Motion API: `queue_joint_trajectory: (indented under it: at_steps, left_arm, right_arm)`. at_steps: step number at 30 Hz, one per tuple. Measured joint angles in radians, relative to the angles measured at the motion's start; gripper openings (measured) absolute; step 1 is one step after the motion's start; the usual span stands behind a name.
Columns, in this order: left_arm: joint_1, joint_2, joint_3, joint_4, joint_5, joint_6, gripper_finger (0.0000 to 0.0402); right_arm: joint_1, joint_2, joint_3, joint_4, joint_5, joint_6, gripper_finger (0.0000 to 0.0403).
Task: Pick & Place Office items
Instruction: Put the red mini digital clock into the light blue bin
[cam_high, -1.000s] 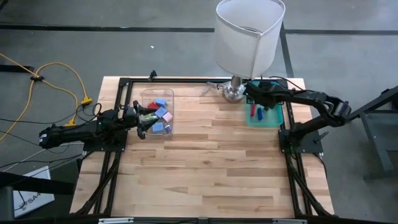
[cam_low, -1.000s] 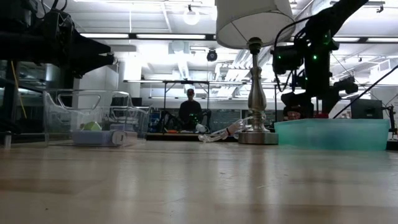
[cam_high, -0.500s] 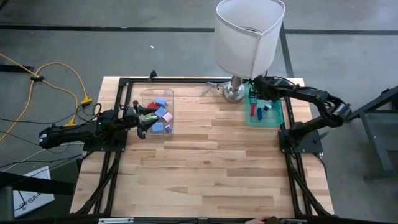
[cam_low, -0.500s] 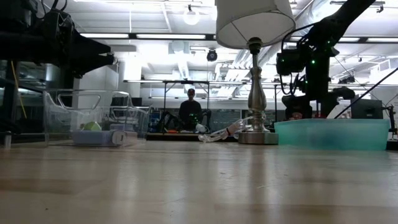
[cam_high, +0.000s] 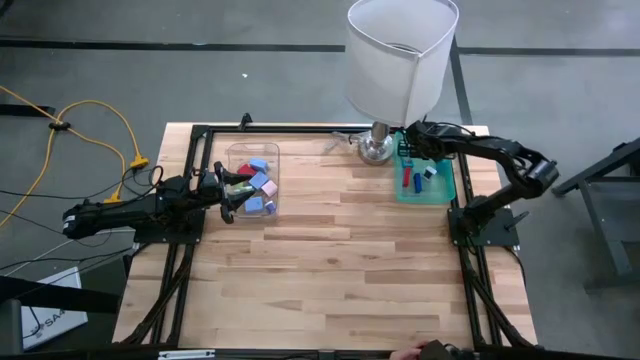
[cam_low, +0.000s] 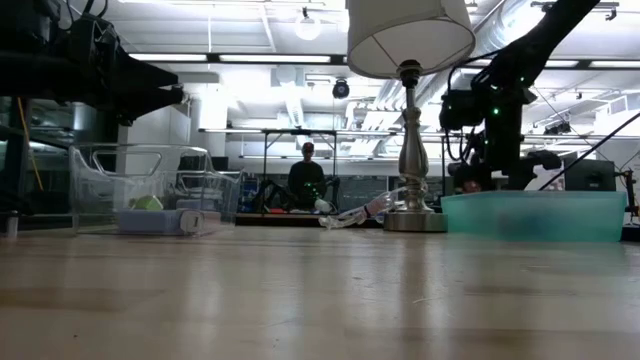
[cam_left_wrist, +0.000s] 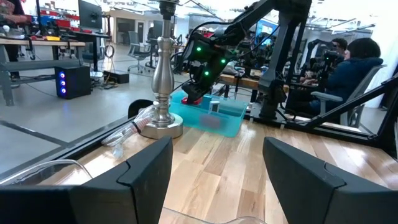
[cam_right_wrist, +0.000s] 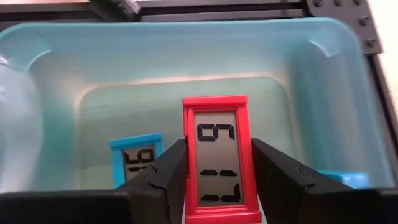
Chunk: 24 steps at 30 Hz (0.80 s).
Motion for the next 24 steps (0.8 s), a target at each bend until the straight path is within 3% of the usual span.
queue_joint_trajectory:
  at_steps: [24]
  left_arm:
    - [0.0, 0.0, 0.0, 0.0, 0.0, 0.0, 0.0244]
  right_arm:
    - [-0.039, 0.084, 0.0, 0.037, -0.039, -0.01, 0.0146]
